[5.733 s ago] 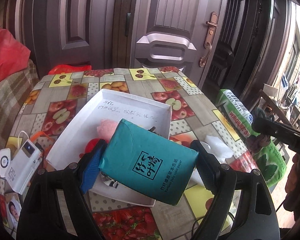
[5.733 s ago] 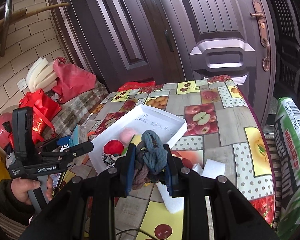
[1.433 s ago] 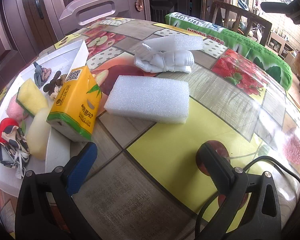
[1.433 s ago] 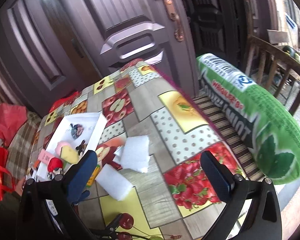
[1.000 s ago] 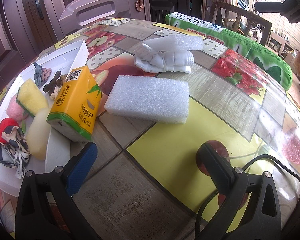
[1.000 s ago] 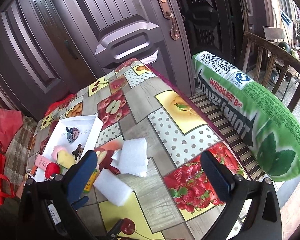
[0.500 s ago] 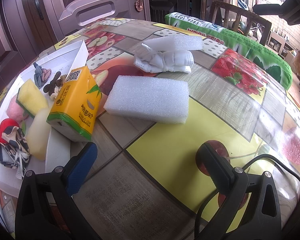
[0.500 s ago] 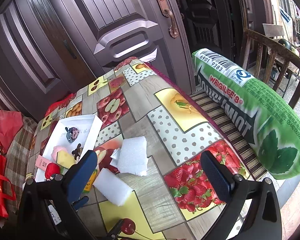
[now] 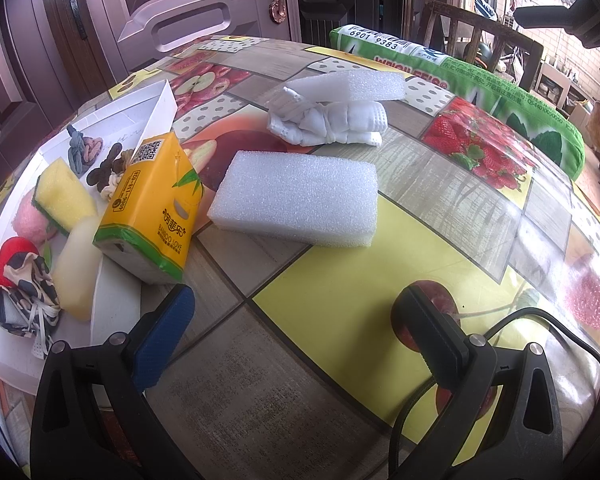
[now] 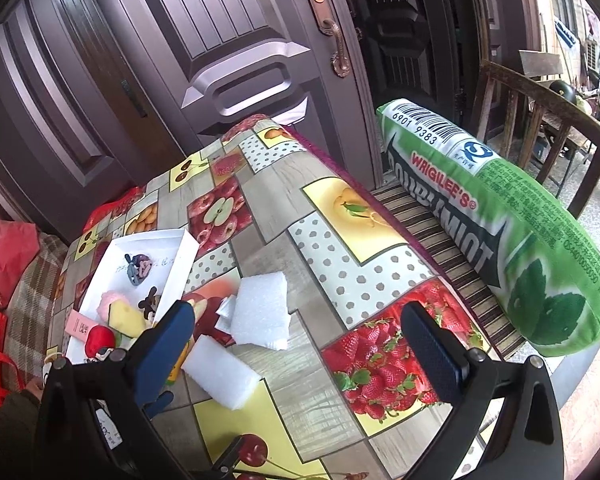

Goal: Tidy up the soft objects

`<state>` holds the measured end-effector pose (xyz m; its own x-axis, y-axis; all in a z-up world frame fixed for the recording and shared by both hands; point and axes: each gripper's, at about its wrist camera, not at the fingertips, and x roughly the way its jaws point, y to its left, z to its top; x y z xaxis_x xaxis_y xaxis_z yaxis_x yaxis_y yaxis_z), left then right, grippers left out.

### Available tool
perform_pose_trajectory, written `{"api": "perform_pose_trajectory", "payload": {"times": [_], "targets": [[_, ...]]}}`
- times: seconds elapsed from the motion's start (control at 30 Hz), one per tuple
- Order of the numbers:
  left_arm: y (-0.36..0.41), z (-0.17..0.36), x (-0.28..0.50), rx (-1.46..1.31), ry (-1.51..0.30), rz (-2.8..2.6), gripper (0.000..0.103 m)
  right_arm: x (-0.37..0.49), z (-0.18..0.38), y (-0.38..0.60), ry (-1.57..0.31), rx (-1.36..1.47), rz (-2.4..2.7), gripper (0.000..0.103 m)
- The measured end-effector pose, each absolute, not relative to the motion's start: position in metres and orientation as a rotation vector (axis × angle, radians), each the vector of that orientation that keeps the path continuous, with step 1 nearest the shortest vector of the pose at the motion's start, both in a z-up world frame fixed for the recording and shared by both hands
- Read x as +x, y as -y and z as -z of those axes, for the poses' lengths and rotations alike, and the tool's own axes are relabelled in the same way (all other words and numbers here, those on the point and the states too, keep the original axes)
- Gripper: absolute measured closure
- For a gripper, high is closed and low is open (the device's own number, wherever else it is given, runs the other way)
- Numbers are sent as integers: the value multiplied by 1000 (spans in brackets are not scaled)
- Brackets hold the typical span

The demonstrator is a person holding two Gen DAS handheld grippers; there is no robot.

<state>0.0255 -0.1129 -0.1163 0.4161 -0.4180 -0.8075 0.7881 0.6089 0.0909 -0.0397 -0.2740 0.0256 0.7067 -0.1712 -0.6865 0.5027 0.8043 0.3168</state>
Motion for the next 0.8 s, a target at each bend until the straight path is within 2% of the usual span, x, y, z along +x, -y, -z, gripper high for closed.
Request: {"api": "perform_pose_trajectory", "payload": {"times": [0.8], "targets": [[113,116,25,507,-834,799,1,-25,-38,258,-721,452,454,0]]}}
